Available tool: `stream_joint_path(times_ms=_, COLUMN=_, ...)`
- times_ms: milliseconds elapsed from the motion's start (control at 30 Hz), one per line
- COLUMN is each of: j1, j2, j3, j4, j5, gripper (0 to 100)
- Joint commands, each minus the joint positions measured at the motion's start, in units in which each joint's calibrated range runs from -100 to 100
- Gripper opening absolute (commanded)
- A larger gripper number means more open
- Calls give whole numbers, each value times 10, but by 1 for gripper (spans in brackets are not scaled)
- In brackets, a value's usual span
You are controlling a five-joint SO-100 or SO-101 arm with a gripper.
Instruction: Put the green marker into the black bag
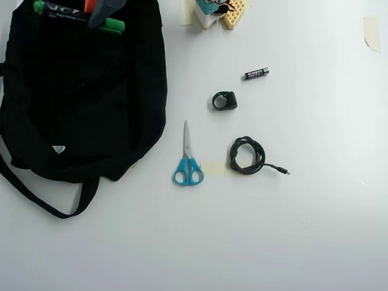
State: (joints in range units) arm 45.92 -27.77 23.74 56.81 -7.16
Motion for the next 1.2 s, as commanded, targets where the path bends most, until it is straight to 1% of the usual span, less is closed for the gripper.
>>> stream_joint_path(times_ms=0, j1=21, j2=84, j3=-7, j4=-55, j5=-1, gripper=2)
stream_joint_path(times_ms=67, j1=21, j2=132, j3=-8, j4=-81, j5=-1, gripper=2)
stream_joint_path(times_ms=133, j1=28, j2=172, j3=-11, j4=-84, j5=-1, gripper=2)
stream_joint_path(times_ms=300, j1=30, j2=177, j3=-7, j4=-84, j5=-1, gripper=4)
stream_joint_path(times_ms=400, j1=29, j2=178, j3=-7, j4=-79, j5=-1, gripper=25)
stream_joint_path(times_ms=467, j1=28, j2=176, j3=-7, j4=-76, j5=-1, gripper=28)
stream_joint_path(times_ms=533, j1=21, j2=163, j3=-16, j4=-50, j5=-1, gripper=28)
stream_joint_path(times_ms=600, j1=-28, j2=120, j3=-35, j4=10, j5=-1, gripper=28)
stream_joint_path(times_ms=700, j1=-98, j2=-19, j3=-37, j4=79, j5=-1, gripper=28)
stream_joint_path(times_ms=733, j1=-135, j2=-84, j3=-37, j4=105, j5=-1, gripper=28)
stream_joint_path(times_ms=767, j1=-196, j2=-151, j3=-31, j4=119, j5=-1, gripper=27)
stream_joint_path(times_ms=800, j1=-240, j2=-190, j3=-24, j4=121, j5=-1, gripper=24)
stream_joint_path(times_ms=833, j1=-301, j2=-233, j3=-7, j4=123, j5=-2, gripper=15)
stream_joint_path(times_ms=867, j1=-352, j2=-267, j3=16, j4=123, j5=-2, gripper=3)
stream_joint_path(times_ms=967, j1=-465, j2=-335, j3=98, j4=123, j5=-2, gripper=2)
stream_joint_path(times_ms=1000, j1=-502, j2=-360, j3=135, j4=123, j5=-10, gripper=2)
stream_joint_path(times_ms=1100, j1=-528, j2=-389, j3=192, j4=116, j5=-50, gripper=2)
stream_joint_path(times_ms=1167, j1=-529, j2=-405, j3=228, j4=107, j5=-54, gripper=2)
